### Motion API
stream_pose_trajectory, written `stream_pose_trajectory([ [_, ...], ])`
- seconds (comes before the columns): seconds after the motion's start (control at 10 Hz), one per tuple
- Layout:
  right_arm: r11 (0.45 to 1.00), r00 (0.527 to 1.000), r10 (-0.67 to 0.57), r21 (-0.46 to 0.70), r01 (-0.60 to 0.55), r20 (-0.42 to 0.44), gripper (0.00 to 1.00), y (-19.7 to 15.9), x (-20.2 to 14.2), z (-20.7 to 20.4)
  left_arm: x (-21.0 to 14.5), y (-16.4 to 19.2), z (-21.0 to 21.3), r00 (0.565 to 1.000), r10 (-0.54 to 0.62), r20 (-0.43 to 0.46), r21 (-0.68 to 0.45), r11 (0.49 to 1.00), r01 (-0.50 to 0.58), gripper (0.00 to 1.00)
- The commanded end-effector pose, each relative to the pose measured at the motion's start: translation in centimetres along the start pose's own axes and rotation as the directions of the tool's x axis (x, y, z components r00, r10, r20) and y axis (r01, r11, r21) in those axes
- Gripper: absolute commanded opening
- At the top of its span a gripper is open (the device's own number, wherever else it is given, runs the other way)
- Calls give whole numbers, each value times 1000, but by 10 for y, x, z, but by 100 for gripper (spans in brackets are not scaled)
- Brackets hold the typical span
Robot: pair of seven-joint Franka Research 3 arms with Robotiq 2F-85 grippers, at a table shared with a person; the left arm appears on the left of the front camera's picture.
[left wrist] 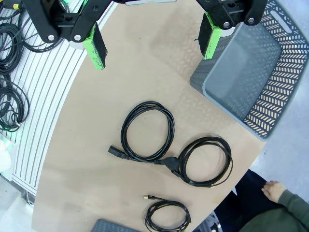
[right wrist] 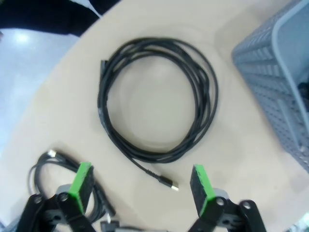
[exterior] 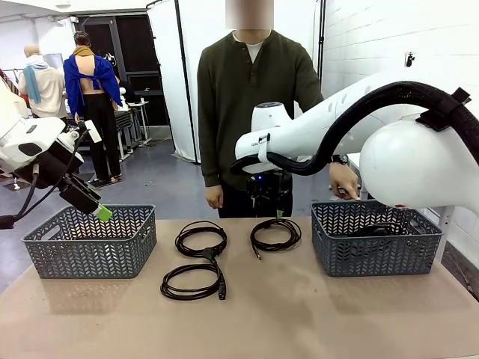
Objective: Organize the cables according to human instructions.
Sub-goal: Pick up a bundle of cables and place it in the basket indicated by the human.
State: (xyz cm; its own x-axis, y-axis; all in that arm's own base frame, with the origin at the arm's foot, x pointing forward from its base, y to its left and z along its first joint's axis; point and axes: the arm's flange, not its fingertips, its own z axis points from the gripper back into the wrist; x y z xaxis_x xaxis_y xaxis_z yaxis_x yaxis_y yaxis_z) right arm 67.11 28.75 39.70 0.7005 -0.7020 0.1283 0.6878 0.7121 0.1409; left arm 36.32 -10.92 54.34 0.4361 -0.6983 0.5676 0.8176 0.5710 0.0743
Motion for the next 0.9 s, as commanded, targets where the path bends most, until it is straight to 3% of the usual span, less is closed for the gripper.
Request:
stream_pose_trajectory([
  [0.0,998,998,-58,17,57,20,100,13,2,-14,-1,2,0,1000,-1,5,-8,1000,1,100],
  [0.8,994,994,-107,-24,107,21,100,29,13,-60,-1,2,0,1000,-1,5,-8,1000,1,100],
])
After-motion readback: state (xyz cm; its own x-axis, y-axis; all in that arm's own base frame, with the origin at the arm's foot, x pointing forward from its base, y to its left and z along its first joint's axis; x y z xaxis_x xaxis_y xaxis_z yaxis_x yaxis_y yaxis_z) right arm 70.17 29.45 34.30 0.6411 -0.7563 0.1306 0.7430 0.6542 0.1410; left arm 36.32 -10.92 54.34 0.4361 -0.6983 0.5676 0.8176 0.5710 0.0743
